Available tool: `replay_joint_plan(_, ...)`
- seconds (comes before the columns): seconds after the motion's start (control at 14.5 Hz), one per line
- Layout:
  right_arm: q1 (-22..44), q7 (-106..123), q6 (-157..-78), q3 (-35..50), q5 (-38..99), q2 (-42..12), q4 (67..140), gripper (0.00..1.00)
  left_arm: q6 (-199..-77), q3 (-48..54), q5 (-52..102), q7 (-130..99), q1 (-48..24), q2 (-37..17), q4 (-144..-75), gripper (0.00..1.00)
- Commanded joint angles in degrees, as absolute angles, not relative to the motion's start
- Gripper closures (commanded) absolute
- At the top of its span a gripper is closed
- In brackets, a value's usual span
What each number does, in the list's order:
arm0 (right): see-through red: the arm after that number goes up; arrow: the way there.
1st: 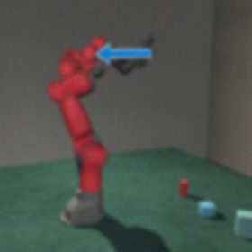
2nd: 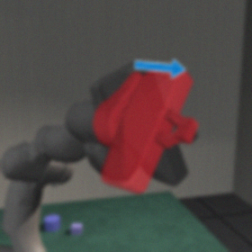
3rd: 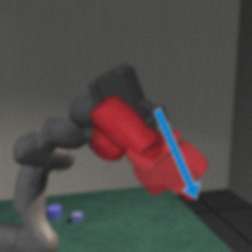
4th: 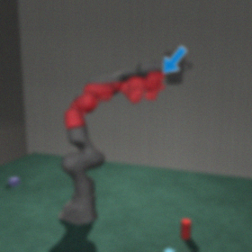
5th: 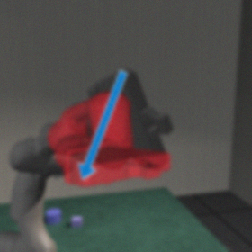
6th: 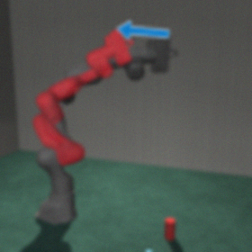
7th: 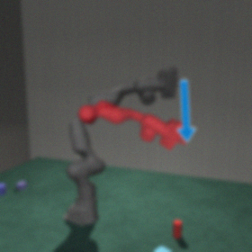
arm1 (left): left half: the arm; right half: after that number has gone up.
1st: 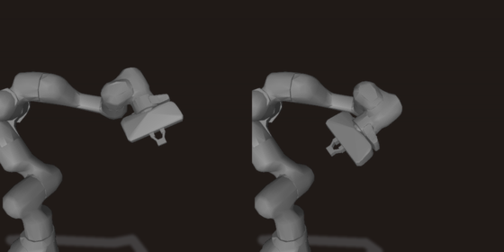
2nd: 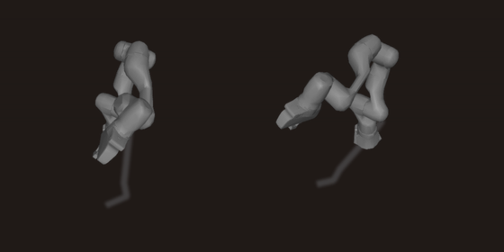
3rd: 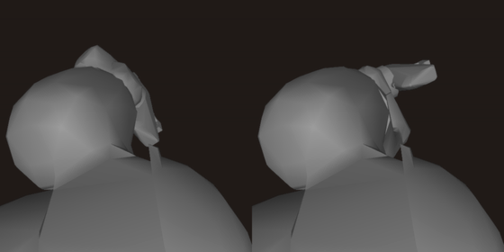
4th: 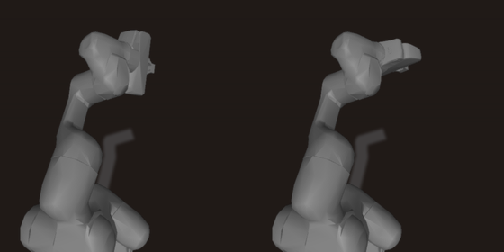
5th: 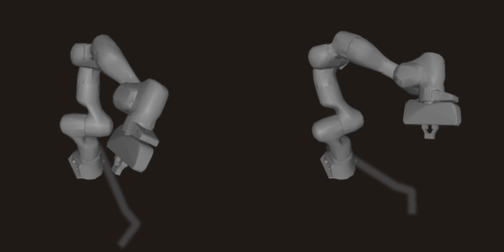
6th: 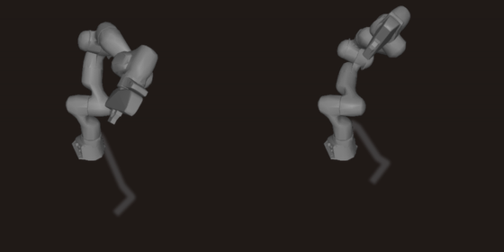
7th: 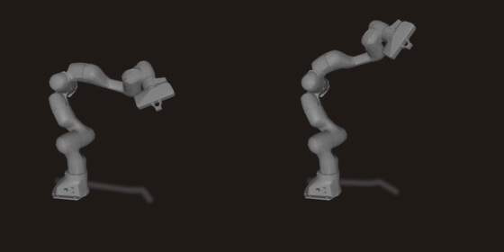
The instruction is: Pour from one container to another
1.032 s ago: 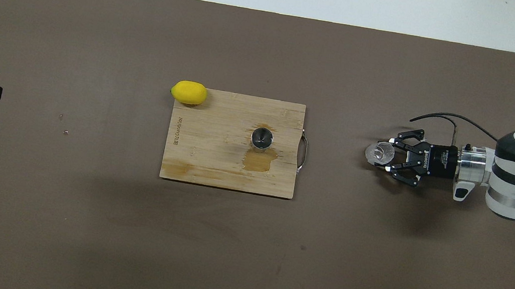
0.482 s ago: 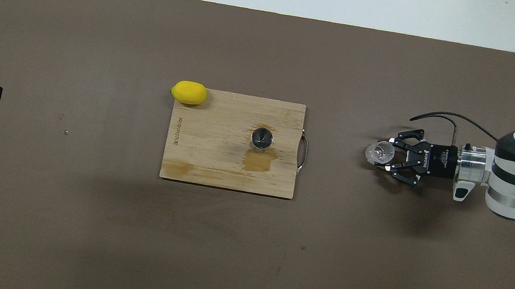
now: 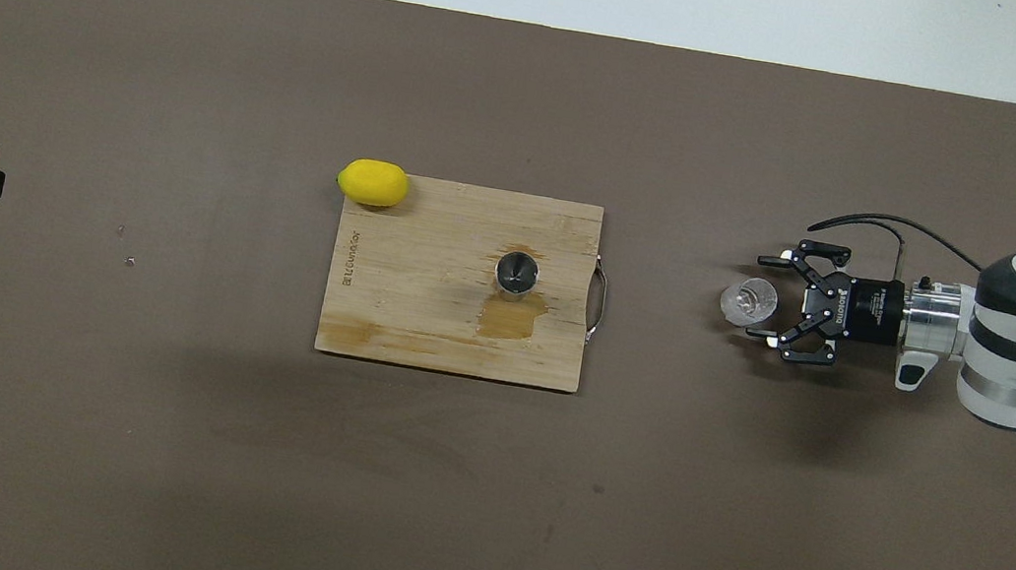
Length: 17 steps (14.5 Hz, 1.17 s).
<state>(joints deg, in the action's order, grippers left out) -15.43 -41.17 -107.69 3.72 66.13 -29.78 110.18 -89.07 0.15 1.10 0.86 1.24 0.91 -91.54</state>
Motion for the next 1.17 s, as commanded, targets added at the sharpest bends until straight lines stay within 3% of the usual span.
replay_joint_plan(0.0,-16.26,-40.34,-106.53,3.96,63.83,-26.12,110.83,0.01,-89.12,0.97,0.00,0.53,2.02,2.20,-92.81,0.00)
replay_joint_plan(0.41,-16.00,-41.40,-105.64,3.87,52.67,-15.22,110.83,0.00,-89.12,0.97,0.00,0.53,2.02,2.20,-92.90,0.00)
replay_joint_plan(0.69,-13.29,-40.70,-110.28,3.87,43.09,-9.77,109.69,0.00,-89.12,0.97,0.00,0.53,2.02,2.20,-92.90,0.00)
replay_joint_plan(0.96,-8.19,-38.33,-111.71,4.13,18.52,-7.56,104.95,0.00,-89.12,0.97,0.00,0.53,2.02,2.20,-92.90,0.00)
replay_joint_plan(1.1,-6.25,-35.96,-111.80,4.04,12.77,-5.37,104.85,0.00,-89.12,0.97,0.00,0.53,2.02,2.28,-92.81,0.00)
